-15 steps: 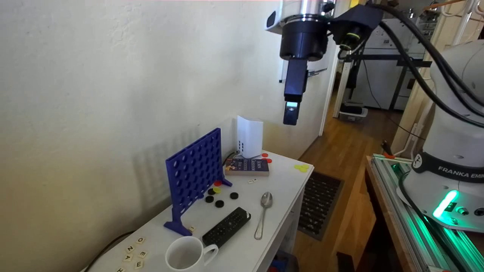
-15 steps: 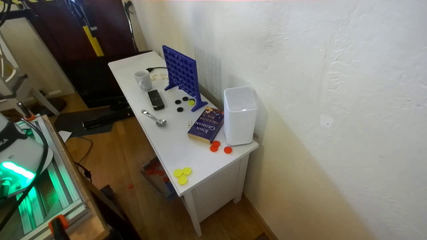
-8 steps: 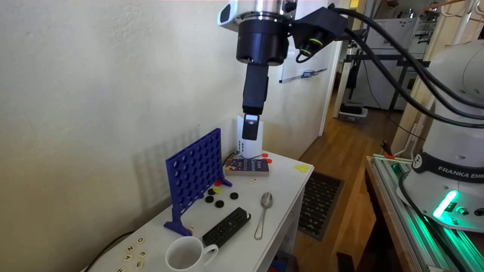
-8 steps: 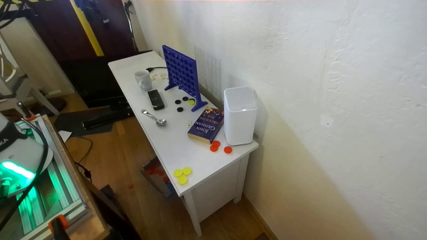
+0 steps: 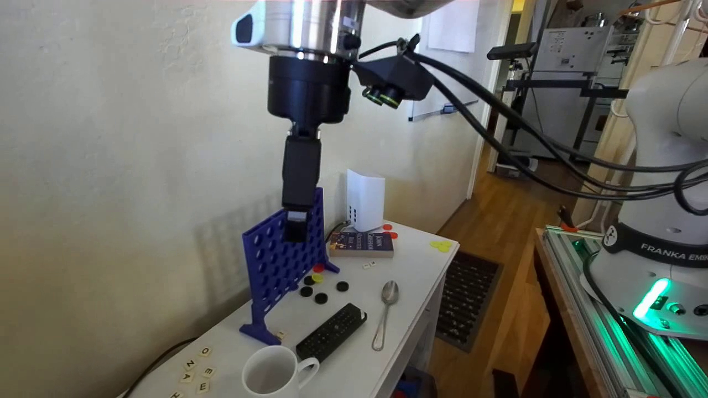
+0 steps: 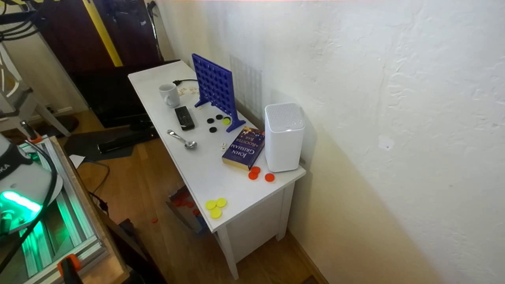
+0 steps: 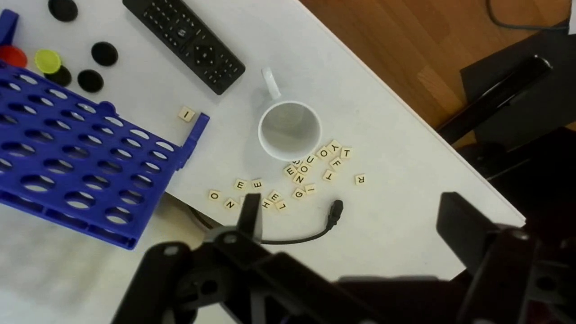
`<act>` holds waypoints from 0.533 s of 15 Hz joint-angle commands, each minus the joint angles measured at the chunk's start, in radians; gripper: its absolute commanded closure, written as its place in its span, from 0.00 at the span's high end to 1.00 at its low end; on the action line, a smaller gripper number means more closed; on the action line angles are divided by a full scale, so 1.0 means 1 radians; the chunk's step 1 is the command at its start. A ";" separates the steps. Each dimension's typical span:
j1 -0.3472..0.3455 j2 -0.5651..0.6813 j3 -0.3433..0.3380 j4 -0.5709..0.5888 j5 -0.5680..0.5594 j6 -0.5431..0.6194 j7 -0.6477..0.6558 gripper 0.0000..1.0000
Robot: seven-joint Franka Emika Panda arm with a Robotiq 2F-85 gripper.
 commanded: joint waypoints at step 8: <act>0.108 0.379 -0.018 0.337 -0.156 -0.022 -0.017 1.00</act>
